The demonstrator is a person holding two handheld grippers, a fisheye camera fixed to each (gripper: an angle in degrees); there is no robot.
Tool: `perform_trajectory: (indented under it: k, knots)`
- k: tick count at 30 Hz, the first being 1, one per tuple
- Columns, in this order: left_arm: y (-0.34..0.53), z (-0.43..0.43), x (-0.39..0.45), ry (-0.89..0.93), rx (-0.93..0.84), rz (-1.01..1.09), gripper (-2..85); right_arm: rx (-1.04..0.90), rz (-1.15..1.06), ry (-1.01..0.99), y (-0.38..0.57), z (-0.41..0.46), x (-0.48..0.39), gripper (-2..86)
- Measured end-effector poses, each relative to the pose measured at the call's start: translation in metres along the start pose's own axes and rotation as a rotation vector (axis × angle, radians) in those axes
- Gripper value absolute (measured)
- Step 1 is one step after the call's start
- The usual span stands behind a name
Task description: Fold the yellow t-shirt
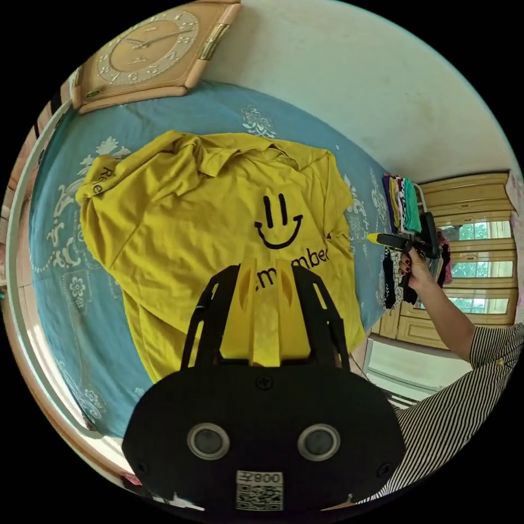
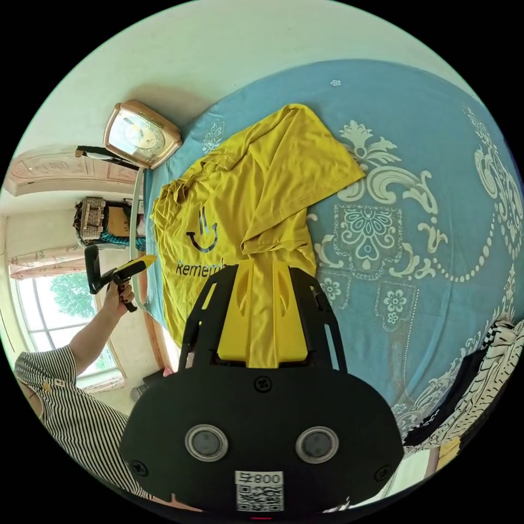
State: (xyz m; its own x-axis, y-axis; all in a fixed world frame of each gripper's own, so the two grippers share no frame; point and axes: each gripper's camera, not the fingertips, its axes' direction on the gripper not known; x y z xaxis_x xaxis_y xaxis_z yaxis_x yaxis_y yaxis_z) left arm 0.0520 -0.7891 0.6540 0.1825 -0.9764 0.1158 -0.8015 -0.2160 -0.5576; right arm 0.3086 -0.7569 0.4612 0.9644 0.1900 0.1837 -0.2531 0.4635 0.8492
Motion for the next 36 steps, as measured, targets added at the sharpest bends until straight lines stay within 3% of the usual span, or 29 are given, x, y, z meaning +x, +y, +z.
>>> perform_trajectory:
  k: [6,10,22,27,36]
  knots:
    - [-0.099,0.057,0.018,0.12,-0.03,0.171,5.6,0.016,-0.188,0.19,-0.008,0.046,-0.048,7.9]
    - [-0.16,0.083,0.018,0.074,-0.037,0.285,5.9,0.001,-0.218,0.273,-0.013,0.087,-0.042,8.1]
    - [-0.326,0.191,0.055,-0.068,-0.157,0.633,7.6,0.148,0.055,0.0,0.01,0.119,0.068,6.4]
    - [-0.368,0.226,0.046,-0.2,-0.211,0.68,3.6,0.173,0.109,-0.112,0.017,0.121,0.105,4.8]
    - [-0.427,0.17,-0.001,0.079,-0.127,0.563,1.4,0.253,0.092,-0.365,0.041,0.076,0.161,2.5]
